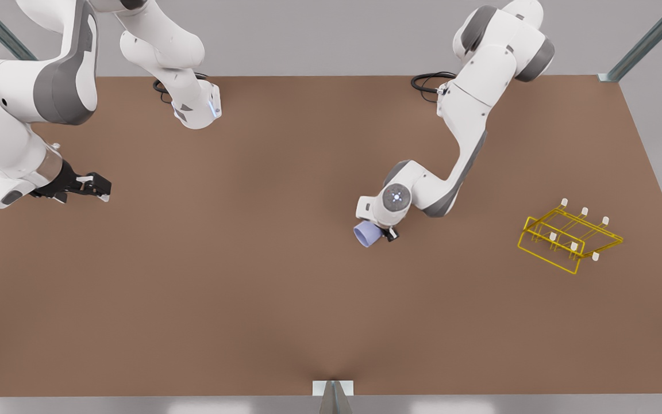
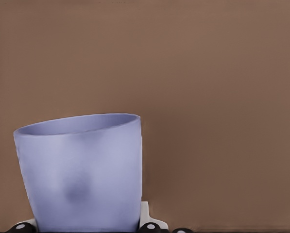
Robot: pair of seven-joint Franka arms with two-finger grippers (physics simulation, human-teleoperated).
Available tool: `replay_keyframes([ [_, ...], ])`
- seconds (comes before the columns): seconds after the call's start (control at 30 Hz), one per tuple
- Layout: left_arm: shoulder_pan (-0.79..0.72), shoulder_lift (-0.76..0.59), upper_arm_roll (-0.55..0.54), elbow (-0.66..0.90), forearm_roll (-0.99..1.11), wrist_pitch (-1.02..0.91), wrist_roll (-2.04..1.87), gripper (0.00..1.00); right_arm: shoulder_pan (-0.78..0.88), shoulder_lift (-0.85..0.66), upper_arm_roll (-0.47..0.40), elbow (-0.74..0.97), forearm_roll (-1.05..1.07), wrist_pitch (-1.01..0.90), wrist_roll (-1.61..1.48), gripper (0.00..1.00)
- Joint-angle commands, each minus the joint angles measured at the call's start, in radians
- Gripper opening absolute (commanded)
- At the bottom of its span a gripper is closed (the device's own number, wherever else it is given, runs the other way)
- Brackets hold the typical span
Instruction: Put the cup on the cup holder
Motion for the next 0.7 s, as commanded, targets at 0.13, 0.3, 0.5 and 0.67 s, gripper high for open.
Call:
replay_keyframes([
  [0.13, -0.001, 0.009, -0.002, 0.206, 0.272, -0.63, -0.014, 0.78, 0.003, -0.002, 0.0, 0.0, -0.001, 0.0, 0.001, 1.0],
  [0.3, -0.015, 0.009, -0.008, 0.255, 0.72, -0.906, 0.191, 0.78, 0.003, -0.002, 0.0, 0.0, -0.001, 0.0, 0.001, 1.0],
  [0.5, -0.073, 0.018, -0.005, 0.212, 1.234, -1.145, 0.452, 0.78, 0.003, -0.002, 0.0, 0.0, -0.001, 0.0, 0.0, 1.0],
  [0.67, -0.061, 0.062, -0.002, 0.148, 1.444, -1.216, 0.572, 0.78, 0.002, -0.002, 0.0, 0.0, -0.003, 0.0, 0.0, 1.0],
])
